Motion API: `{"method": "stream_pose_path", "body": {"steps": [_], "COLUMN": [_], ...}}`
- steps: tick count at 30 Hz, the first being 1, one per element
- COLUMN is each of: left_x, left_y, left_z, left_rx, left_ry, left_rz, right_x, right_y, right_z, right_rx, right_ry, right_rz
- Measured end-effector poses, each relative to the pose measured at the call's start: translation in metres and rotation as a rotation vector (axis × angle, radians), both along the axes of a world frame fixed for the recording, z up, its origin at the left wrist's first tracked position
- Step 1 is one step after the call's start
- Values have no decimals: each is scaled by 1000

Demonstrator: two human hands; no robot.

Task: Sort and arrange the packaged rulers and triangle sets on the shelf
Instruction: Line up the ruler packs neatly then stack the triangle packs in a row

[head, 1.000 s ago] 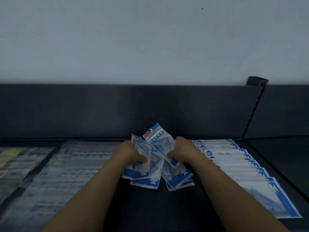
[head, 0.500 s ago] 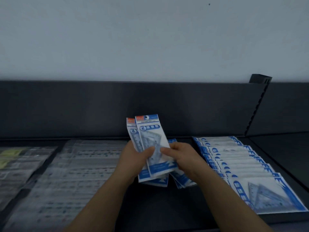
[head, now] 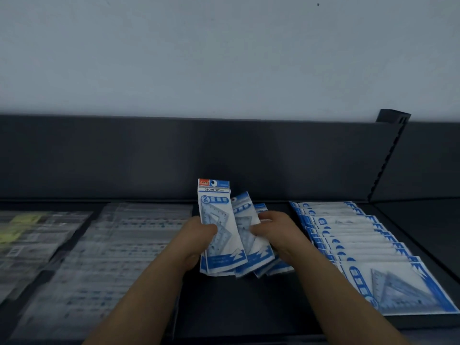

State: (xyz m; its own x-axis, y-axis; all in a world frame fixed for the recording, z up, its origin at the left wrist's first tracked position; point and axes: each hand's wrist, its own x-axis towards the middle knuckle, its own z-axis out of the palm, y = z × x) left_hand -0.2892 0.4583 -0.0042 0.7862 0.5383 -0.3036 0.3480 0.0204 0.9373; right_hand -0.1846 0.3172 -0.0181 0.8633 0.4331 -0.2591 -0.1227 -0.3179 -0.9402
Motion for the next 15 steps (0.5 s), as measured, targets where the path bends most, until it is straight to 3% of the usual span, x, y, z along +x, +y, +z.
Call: {"method": "stream_pose_path", "body": {"steps": [5,8,13,15], "left_x": [-16,-21,-25,-27], "left_y": [8,5,-8,-1], "left_z": [7,4,-1,-4], "left_rx": [-6,52,109,158], "left_ry": [-92,-172,-227,-204], "left_rz": [85,75,-9,48], "right_x": [9,4,-14,-9], "right_y": [-18,-17,-1,-6], "right_z": [10,13,7,5], "right_rx": [166,322,232,70], "right_ry": [-11,72,-22,-221], "right_rz": [-121,-64,41,22]}}
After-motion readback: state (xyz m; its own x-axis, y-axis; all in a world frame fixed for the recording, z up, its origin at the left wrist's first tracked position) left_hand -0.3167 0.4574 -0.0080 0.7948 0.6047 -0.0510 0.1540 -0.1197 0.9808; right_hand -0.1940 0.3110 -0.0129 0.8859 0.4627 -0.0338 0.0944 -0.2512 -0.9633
